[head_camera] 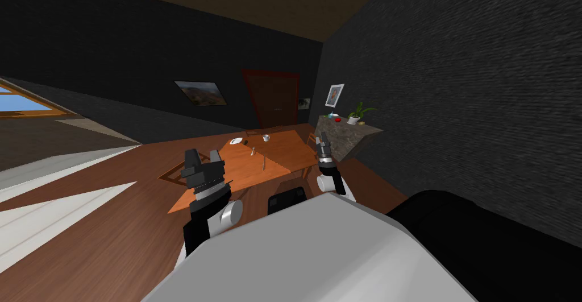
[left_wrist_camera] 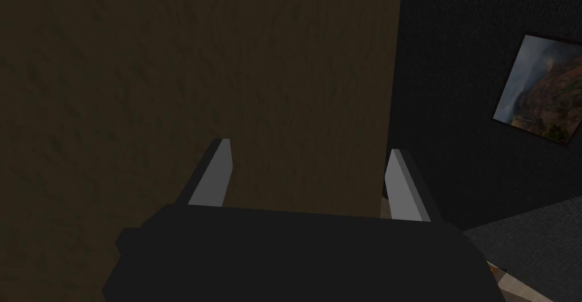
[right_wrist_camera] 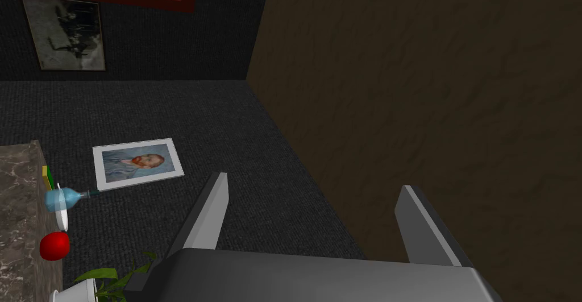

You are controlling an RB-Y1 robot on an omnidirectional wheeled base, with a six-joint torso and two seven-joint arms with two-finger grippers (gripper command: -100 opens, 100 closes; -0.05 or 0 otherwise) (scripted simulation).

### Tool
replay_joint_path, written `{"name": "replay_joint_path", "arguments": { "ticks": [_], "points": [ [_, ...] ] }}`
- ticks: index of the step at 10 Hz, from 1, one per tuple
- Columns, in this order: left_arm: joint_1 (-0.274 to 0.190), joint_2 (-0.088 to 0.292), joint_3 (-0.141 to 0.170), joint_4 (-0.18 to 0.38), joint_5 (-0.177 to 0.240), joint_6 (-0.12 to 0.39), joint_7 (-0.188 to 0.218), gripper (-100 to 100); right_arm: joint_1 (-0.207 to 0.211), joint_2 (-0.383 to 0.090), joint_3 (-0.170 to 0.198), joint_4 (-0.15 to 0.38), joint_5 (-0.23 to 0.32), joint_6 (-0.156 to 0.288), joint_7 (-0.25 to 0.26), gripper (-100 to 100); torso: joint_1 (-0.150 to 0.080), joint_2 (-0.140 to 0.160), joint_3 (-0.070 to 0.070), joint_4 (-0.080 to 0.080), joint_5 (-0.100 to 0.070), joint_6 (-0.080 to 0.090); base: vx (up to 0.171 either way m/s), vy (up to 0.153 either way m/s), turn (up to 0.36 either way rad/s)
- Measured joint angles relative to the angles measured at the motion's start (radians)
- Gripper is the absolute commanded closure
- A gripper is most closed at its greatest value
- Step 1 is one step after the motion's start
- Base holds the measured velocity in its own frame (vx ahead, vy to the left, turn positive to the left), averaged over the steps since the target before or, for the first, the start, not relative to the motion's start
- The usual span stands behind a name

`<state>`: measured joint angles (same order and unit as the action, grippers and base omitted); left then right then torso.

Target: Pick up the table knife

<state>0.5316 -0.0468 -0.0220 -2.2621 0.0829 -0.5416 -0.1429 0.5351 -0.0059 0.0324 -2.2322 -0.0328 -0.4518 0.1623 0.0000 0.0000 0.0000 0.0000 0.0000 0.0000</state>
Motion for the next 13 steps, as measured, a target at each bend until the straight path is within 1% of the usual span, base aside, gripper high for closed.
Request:
{"name": "replay_joint_path", "arguments": {
  "ticks": [1, 3, 6, 8, 9, 10, 11, 13],
  "points": [
    [0.002, 0.021, 0.002, 0.009, -0.005, 0.003, -0.002, -100, 0.0, 0.0, 0.0, 0.0, 0.0, 0.0, 0.0, 0, 0.001, 0.001, 0.001, 0.0, 0.0, 0.0, -0.048, 0.031, -0.041],
    [-0.009, 0.066, 0.015, 0.042, -0.017, 0.019, -0.007, -100, 0.0, 0.0, 0.0, 0.0, 0.0, 0.0, 0.0, 0, 0.003, 0.003, 0.002, 0.001, 0.001, 0.0, -0.053, 0.029, -0.05],
    [-0.034, 0.121, 0.035, 0.104, -0.045, 0.062, -0.019, -100, 0.0, 0.0, 0.0, 0.0, 0.0, 0.0, 0.0, 0, 0.003, 0.004, 0.002, 0.001, 0.001, 0.0, -0.066, 0.03, -0.088],
    [-0.079, 0.155, 0.06, 0.163, -0.068, 0.11, -0.029, -100, 0.0, 0.0, 0.0, 0.0, 0.0, 0.0, 0.0, 0, 0.003, 0.004, 0.002, 0.001, 0.001, 0.0, -0.063, 0.043, -0.124],
    [-0.093, 0.169, 0.067, 0.201, -0.083, 0.121, -0.035, -100, 0.0, 0.0, 0.0, 0.0, 0.0, 0.0, 0.0, 0, 0.004, 0.004, 0.002, 0.001, 0.001, 0.0, -0.066, 0.05, -0.145],
    [-0.098, 0.183, 0.072, 0.234, -0.099, 0.126, -0.041, -100, 0.0, 0.0, 0.0, 0.0, 0.0, 0.0, 0.0, 0, 0.004, 0.004, 0.002, 0.001, 0.001, 0.0, -0.048, 0.024, -0.05],
    [-0.113, 0.191, 0.079, 0.252, -0.106, 0.143, -0.044, -100, 0.0, 0.0, 0.0, 0.0, 0.0, 0.0, 0.0, 0, 0.002, 0.003, 0.002, 0.001, 0.001, 0.0, -0.044, 0.003, -0.09],
    [-0.159, 0.22, 0.1, 0.31, -0.13, 0.192, -0.05, -100, 0.0, 0.0, 0.0, 0.0, 0.0, 0.0, 0.0, 0, 0.002, 0.003, 0.002, 0.001, 0.0, 0.0, -0.046, 0.018, -0.125]
  ]
}}
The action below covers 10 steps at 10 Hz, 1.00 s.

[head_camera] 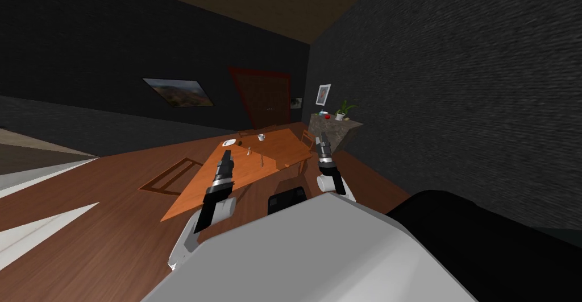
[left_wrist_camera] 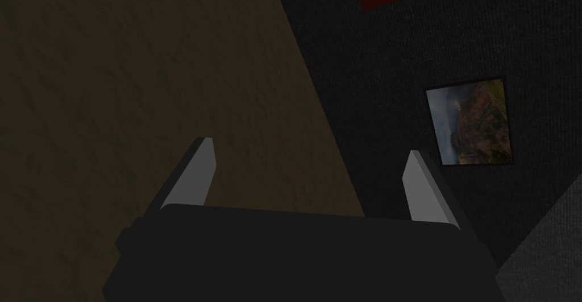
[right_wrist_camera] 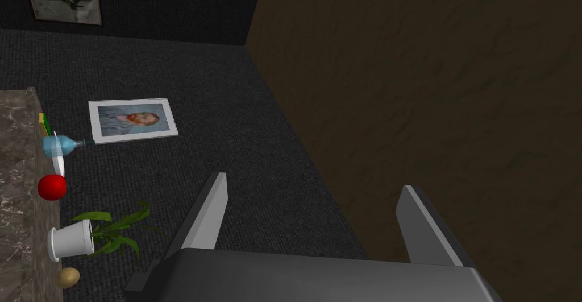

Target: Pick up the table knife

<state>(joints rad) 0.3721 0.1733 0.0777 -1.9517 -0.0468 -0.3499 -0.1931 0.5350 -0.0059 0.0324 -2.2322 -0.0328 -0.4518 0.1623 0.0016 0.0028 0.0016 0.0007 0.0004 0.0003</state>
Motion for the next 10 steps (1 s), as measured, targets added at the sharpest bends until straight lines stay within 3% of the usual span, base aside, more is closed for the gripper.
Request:
{"name": "replay_joint_path", "arguments": {
  "ticks": [10],
  "points": [
    [-0.116, 0.062, 0.032, 0.226, -0.086, 0.122, -0.031, -100, 0.0, 0.0, 0.0, 0.0, 0.0, 0.0, 0.0, 0, 0.0, -0.002, -0.001, 0.0, 0.0, -0.001, -0.023, 0.011, -0.105]
  ]
}}
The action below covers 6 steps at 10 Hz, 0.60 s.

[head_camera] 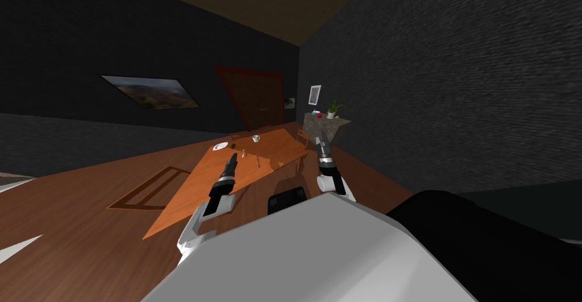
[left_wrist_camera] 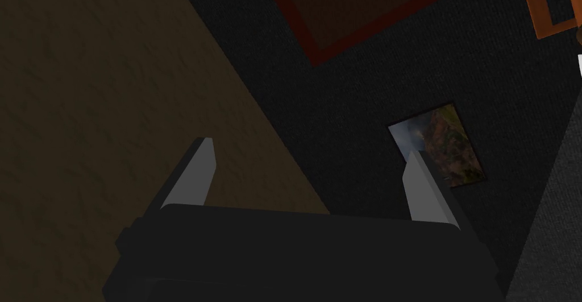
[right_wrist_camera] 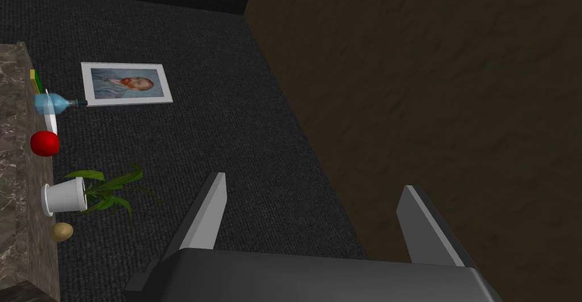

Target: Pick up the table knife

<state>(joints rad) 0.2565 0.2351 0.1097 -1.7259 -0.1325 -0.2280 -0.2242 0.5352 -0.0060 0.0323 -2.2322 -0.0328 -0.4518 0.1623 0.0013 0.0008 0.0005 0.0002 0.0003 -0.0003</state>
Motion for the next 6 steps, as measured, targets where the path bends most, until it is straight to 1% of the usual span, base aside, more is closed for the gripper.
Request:
{"name": "replay_joint_path", "arguments": {
  "ticks": [1, 2, 3, 5, 6],
  "points": [
    [-0.01, 0.006, 0.003, 0.027, -0.014, 0.013, -0.006, -100, 0.0, 0.0, 0.0, 0.0, 0.0, 0.0, 0.0, 0, 0.0, 0.0, 0.0, 0.0, 0.0, 0.0, -0.017, 0.008, -0.079],
    [-0.011, 0.015, 0.006, 0.051, -0.018, 0.02, -0.005, -100, 0.0, 0.0, 0.0, 0.0, 0.0, 0.0, 0.0, 0, 0.0, 0.0, 0.0, 0.0, 0.0, 0.0, -0.007, 0.005, 0.024],
    [-0.02, 0.019, 0.008, 0.075, -0.019, 0.019, -0.004, -100, 0.0, 0.0, 0.0, 0.0, 0.0, 0.0, 0.0, 0, 0.0, -0.001, 0.0, 0.0, 0.0, 0.0, -0.014, 0.004, -0.166],
    [-0.044, 0.032, 0.012, 0.125, -0.037, 0.047, -0.009, -100, 0.0, 0.0, 0.0, 0.0, 0.0, 0.0, 0.0, 0, 0.0, -0.001, 0.0, 0.0, 0.0, 0.0, -0.016, 0.007, -0.134],
    [-0.064, 0.038, 0.013, 0.15, -0.05, 0.068, -0.013, -100, 0.0, 0.0, 0.0, 0.0, 0.0, 0.0, 0.0, 0, 0.0, -0.001, 0.0, 0.0, 0.0, 0.0, -0.013, 0.009, -0.092]
  ]
}}
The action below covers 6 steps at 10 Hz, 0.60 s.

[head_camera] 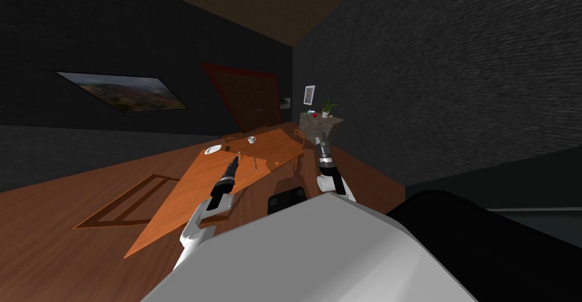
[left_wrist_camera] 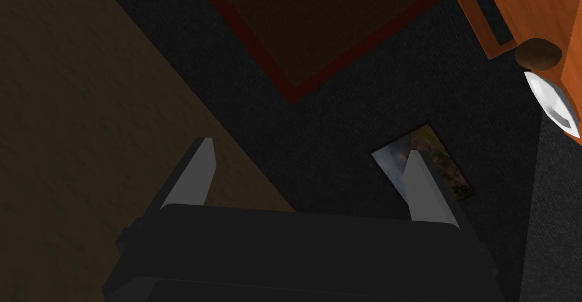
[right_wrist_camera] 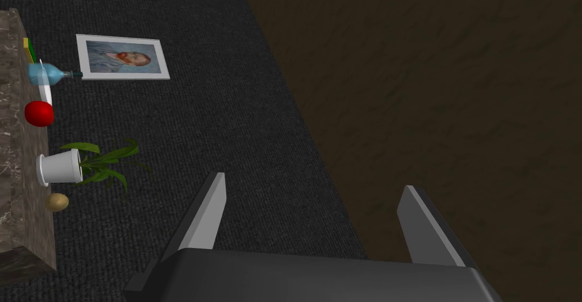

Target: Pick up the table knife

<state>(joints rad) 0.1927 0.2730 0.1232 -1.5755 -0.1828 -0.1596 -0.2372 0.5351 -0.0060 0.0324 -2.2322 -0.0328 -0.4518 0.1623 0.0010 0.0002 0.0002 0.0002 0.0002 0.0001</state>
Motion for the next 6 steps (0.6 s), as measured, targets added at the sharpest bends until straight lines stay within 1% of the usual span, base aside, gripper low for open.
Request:
{"name": "replay_joint_path", "arguments": {
  "ticks": [1, 2, 3, 4, 5, 6],
  "points": [
    [-0.011, 0.009, 0.003, 0.036, -0.005, 0.007, -0.001, -100, 0.0, 0.0, 0.0, 0.0, 0.0, 0.0, 0.0, 0, 0.0, 0.0, 0.0, 0.0, 0.0, -0.001, -0.015, 0.003, -0.202],
    [-0.029, 0.018, 0.005, 0.071, -0.018, 0.02, -0.004, -100, 0.0, 0.0, 0.0, 0.0, 0.0, 0.0, 0.0, 0, 0.0, 0.0, 0.0, 0.0, 0.0, 0.0, -0.013, 0.009, -0.087],
    [-0.029, 0.004, 0.008, 0.107, -0.031, 0.02, -0.014, -100, 0.0, 0.0, 0.0, 0.0, 0.0, 0.0, 0.0, 0, 0.0, 0.0, 0.0, 0.0, 0.0, -0.001, -0.013, 0.004, -0.173],
    [-0.046, 0.02, 0.009, 0.141, -0.041, 0.036, -0.016, -100, 0.0, 0.0, 0.0, 0.0, 0.0, 0.0, 0.0, 0, 0.0, 0.0, 0.0, 0.0, 0.0, 0.0, -0.008, 0.008, -0.086],
    [-0.05, 0.027, 0.007, 0.156, -0.046, 0.058, -0.014, -100, 0.0, 0.0, 0.0, 0.0, 0.0, 0.0, 0.0, 0, 0.0, 0.0, 0.0, 0.0, 0.0, -0.001, -0.006, 0.004, -0.198],
    [-0.07, 0.032, 0.009, 0.189, -0.059, 0.074, -0.018, -100, 0.0, 0.0, 0.0, 0.0, 0.0, 0.0, 0.0, 0, 0.0, -0.001, 0.0, 0.0, 0.0, 0.0, -0.004, 0.008, -0.099]
  ]
}}
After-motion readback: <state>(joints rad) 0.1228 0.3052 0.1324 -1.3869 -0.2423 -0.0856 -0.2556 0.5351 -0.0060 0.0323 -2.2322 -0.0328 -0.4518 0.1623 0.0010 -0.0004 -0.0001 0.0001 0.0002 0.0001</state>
